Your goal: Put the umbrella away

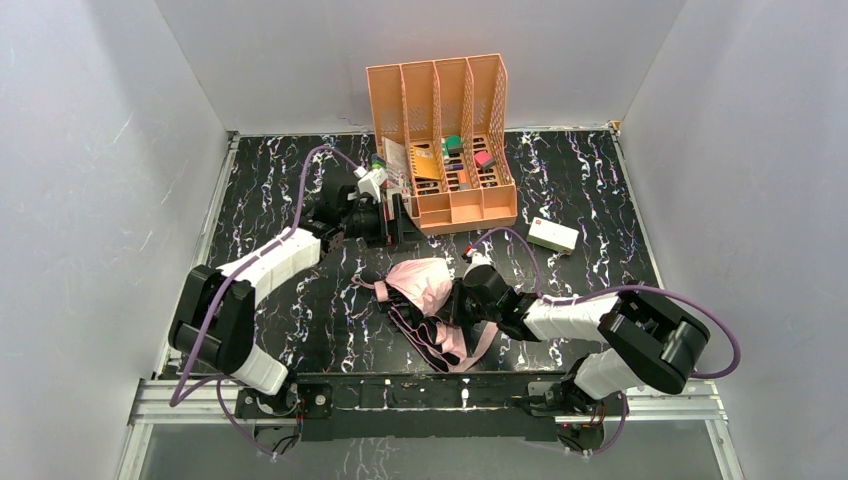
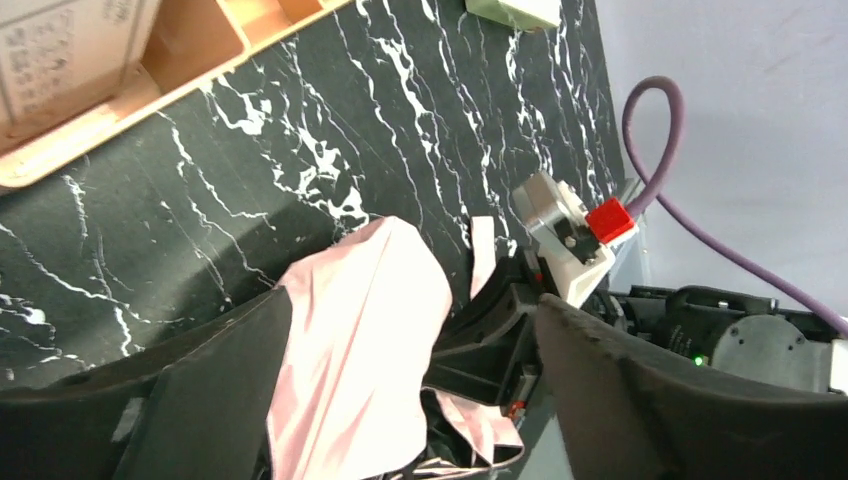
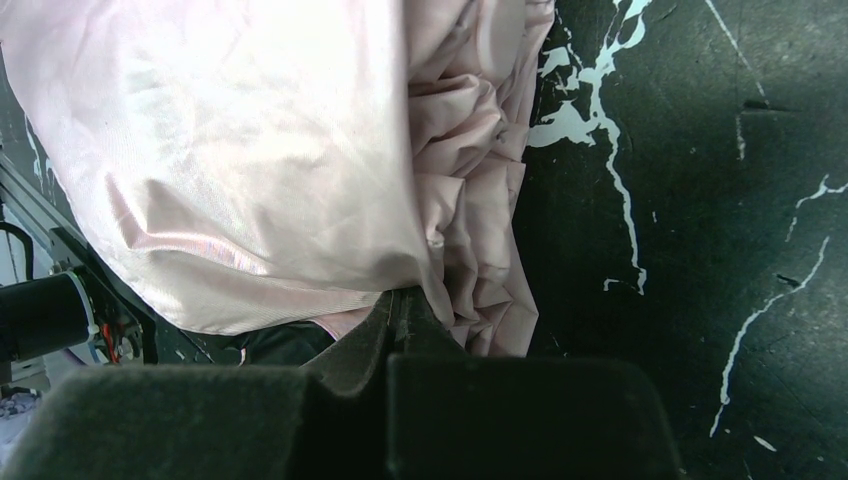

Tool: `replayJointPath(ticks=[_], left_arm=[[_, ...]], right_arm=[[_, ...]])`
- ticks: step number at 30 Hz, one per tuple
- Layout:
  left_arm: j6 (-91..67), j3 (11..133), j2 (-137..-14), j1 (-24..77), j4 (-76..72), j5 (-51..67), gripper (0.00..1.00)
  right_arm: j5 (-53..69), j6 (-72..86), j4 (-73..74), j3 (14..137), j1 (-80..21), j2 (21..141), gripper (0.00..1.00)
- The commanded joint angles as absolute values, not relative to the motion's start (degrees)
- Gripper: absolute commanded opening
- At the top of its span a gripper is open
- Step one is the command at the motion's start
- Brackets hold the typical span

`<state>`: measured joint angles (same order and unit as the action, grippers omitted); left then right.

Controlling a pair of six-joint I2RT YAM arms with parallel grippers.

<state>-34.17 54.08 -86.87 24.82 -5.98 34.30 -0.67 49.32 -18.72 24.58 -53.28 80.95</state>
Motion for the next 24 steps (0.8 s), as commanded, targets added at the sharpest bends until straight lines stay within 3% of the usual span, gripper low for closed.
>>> replayJointPath(ticks=[1, 13, 24], left_arm=[[-21.5, 59.4, -89.1, 24.7, 4.5, 41.2, 0.98], [1.9, 63.6, -97.2, 28.8, 20.0, 42.1, 0.98], [4.8, 58.8, -96.9, 35.3, 23.5, 40.0, 0.98]], right_arm=[[-1.2, 46.6, -8.7, 21.9, -53.4, 84.6, 0.0], [-0.9, 45.8, -8.6, 21.7, -53.4, 83.9, 0.0], [-0.4, 45.8, -9.5, 22.0, -53.4, 84.7, 0.0]])
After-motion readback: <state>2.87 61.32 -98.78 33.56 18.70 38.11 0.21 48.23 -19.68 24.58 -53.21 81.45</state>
